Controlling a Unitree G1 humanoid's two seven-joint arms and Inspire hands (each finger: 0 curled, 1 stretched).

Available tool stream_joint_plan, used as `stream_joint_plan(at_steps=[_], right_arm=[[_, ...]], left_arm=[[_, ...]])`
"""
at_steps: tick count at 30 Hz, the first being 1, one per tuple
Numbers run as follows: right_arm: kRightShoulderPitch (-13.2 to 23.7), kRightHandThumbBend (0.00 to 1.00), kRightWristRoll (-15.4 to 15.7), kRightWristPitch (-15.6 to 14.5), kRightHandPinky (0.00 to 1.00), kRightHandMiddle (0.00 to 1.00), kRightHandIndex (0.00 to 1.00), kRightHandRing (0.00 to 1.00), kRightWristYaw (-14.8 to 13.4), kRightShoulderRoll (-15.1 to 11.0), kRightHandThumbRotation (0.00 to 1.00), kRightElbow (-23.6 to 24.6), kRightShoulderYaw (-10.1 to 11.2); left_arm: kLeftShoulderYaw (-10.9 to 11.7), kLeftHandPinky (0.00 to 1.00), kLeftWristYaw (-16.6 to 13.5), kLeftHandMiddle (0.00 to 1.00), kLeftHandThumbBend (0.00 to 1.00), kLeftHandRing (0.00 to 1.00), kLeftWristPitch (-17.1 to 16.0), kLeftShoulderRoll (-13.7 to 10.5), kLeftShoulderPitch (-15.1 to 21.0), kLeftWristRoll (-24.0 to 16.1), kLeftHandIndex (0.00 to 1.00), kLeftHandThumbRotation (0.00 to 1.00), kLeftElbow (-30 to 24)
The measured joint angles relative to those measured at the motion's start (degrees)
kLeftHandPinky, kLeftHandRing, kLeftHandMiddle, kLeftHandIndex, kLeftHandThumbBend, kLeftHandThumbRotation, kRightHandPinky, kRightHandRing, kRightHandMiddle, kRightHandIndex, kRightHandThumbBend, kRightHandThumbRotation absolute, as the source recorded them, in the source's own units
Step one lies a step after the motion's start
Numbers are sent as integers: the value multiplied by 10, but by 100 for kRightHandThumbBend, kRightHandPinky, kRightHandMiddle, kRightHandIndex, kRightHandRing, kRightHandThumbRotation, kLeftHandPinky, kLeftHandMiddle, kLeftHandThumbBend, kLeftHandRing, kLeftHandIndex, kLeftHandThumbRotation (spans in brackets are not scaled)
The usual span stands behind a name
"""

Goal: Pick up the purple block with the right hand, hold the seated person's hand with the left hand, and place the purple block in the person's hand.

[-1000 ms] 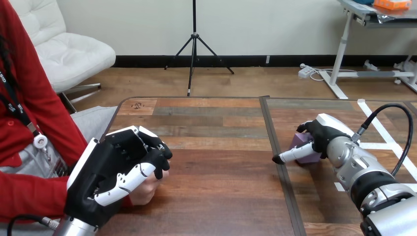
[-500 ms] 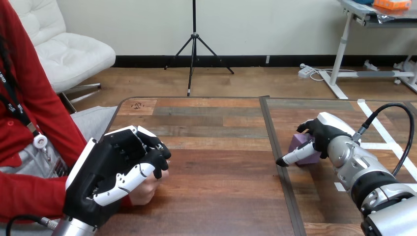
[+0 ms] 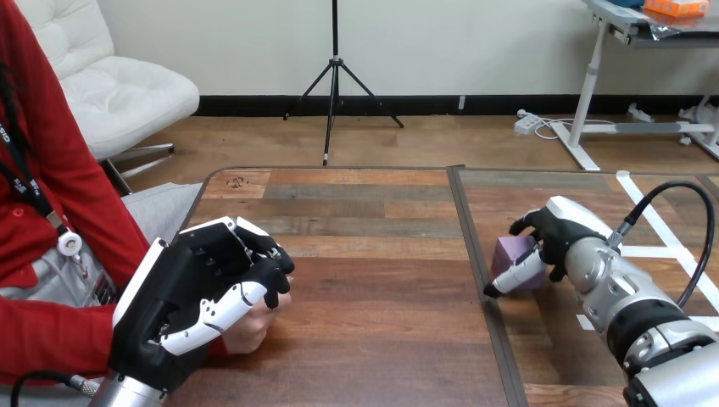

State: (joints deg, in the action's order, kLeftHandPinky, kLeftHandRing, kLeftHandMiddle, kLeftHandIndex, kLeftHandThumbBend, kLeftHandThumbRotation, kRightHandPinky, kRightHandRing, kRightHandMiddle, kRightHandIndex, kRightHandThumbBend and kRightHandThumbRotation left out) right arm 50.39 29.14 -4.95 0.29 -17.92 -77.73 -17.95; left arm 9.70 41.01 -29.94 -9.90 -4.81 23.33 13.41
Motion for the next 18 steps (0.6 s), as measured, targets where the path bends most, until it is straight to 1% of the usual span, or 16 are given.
stream_joint_plan(at_steps=[13, 18], right_arm=[[-4, 95, 3, 9, 49, 69, 75, 60, -1, -5, 0, 0, -2], [-5, 92, 4, 11, 42, 64, 75, 54, 0, -7, 0, 0, -3]], left_arm=[[1, 28, 0, 50, 50, 42, 2, 0, 0, 3, 45, 27, 0], [2, 28, -2, 50, 50, 42, 2, 0, 0, 3, 45, 27, 0]])
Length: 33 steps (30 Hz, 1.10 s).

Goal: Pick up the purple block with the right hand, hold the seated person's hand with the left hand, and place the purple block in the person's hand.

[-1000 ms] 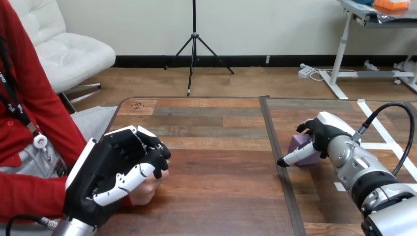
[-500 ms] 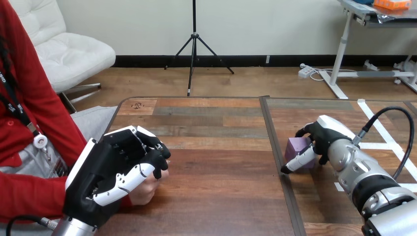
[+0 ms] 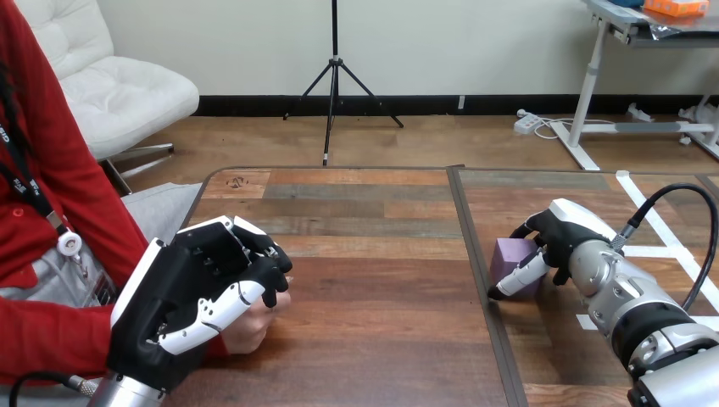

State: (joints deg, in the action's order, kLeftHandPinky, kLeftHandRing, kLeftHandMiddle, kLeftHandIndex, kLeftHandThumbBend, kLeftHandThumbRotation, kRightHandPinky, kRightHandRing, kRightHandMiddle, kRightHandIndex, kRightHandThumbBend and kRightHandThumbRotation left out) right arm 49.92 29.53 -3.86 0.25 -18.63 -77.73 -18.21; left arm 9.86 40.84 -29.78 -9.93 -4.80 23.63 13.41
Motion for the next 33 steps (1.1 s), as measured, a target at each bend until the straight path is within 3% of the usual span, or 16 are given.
stream_joint_plan(at_steps=[4, 23, 33], right_arm=[[0, 91, 3, 0, 40, 63, 75, 52, 2, -2, 0, 0, -2], [0, 88, 24, 7, 49, 67, 72, 60, 20, -18, 0, 0, -19], [0, 83, 32, 17, 52, 65, 62, 61, 20, -26, 0, 0, -24]], left_arm=[[0, 29, -1, 50, 49, 42, 0, 0, 0, 0, 45, 27, 0], [0, 28, -8, 50, 53, 42, 0, -1, 0, 0, 45, 28, 0], [0, 28, -8, 50, 52, 42, 0, -3, 1, 0, 45, 28, 0]])
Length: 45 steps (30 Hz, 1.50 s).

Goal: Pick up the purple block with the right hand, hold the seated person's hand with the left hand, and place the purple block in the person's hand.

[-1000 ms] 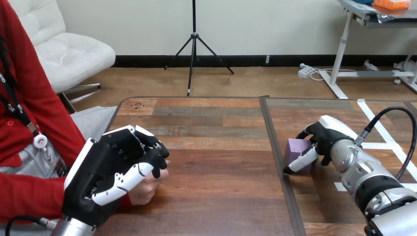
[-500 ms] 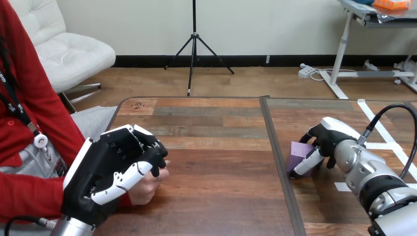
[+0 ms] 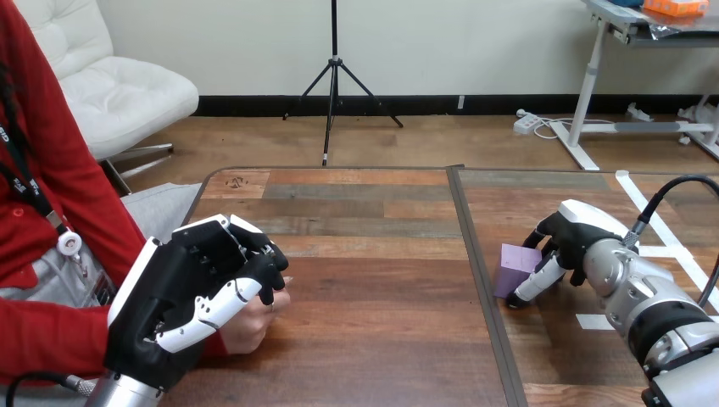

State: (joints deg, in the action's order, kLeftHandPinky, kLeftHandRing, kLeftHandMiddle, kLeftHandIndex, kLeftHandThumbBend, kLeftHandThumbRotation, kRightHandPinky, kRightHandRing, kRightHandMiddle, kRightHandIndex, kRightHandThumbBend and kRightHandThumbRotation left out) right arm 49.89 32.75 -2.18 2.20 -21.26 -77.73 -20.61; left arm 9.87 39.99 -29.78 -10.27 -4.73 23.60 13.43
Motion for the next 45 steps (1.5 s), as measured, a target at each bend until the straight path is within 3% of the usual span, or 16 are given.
stream_joint_plan(at_steps=[11, 25, 34, 45], right_arm=[[0, 77, 7, 15, 53, 64, 52, 62, -8, -8, 0, 0, 0], [-1, 75, 3, 28, 41, 50, 48, 46, -29, -12, 0, 0, 7], [-1, 75, -3, 36, 39, 49, 48, 44, -35, -12, 0, 0, 10], [-1, 74, -12, 44, 39, 49, 49, 44, -40, -14, 0, 0, 13]], left_arm=[[0, 29, -2, 50, 51, 41, 0, -1, 1, -1, 45, 28, 0], [0, 28, -18, 49, 56, 40, -1, -1, 1, -13, 45, 29, 0], [3, 30, -47, 49, 57, 41, -33, -4, 3, -62, 45, 31, 1], [5, 29, -60, 49, 56, 40, -62, -16, 12, -83, 45, 25, 9]])
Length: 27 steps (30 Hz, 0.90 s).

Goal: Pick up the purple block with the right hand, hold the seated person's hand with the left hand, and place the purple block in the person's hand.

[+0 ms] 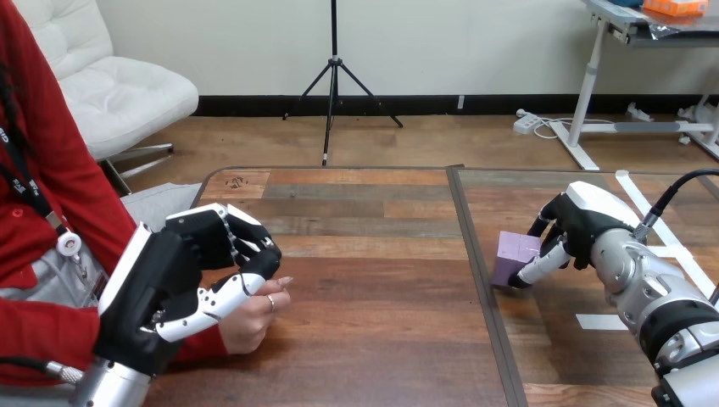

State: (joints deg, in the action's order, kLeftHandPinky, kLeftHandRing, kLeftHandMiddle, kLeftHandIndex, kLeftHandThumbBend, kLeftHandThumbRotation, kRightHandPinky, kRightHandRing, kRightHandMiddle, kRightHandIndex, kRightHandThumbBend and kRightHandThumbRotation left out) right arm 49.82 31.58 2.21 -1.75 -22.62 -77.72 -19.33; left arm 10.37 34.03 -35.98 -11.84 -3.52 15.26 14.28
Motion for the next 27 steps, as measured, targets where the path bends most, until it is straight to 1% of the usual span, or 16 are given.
stream_joint_plan(at_steps=[5, 6, 8, 10, 12, 15, 16, 17, 18, 19, 23, 27], right_arm=[[0, 76, -2, 1, 41, 50, 49, 47, -1, -1, 0, 0, 1], [0, 77, -4, 3, 42, 52, 49, 48, -2, -3, 0, 0, 2], [0, 78, -5, 3, 42, 51, 49, 48, -2, -3, 0, 0, 2], [-1, 78, -8, 5, 41, 51, 49, 47, -2, -3, 0, 0, 4], [-1, 78, -14, 8, 41, 50, 49, 46, -2, -3, 0, 0, 8], [-1, 79, -19, 11, 40, 49, 48, 45, -2, -3, 0, 0, 12], [-1, 79, -24, 14, 40, 48, 48, 44, -1, -4, 0, 0, 16], [-1, 79, -24, 14, 40, 48, 48, 44, -2, -4, 0, 0, 16], [-1, 79, -24, 15, 39, 48, 49, 44, -2, -4, 0, 0, 16], [-2, 78, -24, 15, 39, 48, 49, 44, -1, -4, 0, 0, 16], [-3, 78, -25, 17, 39, 48, 49, 44, -1, -6, 0, 0, 18], [-3, 77, -26, 22, 39, 48, 49, 45, -1, -6, 0, 0, 20]], left_arm=[[0, 29, -8, 49, 57, 40, -12, -6, 7, -6, 45, 24, 11], [1, 29, -22, 49, 57, 40, -23, -13, 14, -22, 46, 23, 22], [1, 33, -25, 50, 59, 43, -28, -13, 14, -27, 47, 23, 24], [1, 36, -33, 50, 62, 45, -41, -15, 16, -43, 48, 24, 32], [2, 39, -51, 51, 65, 47, -51, -19, 19, -73, 49, 25, 38], [2, 45, -80, 54, 70, 52, -55, -29, 20, -122, 52, 31, 41], [5, 52, -131, 58, 76, 58, -51, -63, 20, -222, 57, 37, 41], [5, 52, -132, 58, 76, 58, -51, -65, 20, -224, 57, 37, 41], [6, 53, -135, 60, 78, 60, -50, -69, 20, -229, 59, 38, 40], [8, 57, -145, 65, 82, 64, -44, -73, 19, -246, 63, 38, 35], [11, 60, -172, 70, 88, 69, -1, -94, 18, -318, 68, 38, 8], [12, 64, -185, 73, 93, 73, 36, -124, 18, -369, 71, 38, -10]])
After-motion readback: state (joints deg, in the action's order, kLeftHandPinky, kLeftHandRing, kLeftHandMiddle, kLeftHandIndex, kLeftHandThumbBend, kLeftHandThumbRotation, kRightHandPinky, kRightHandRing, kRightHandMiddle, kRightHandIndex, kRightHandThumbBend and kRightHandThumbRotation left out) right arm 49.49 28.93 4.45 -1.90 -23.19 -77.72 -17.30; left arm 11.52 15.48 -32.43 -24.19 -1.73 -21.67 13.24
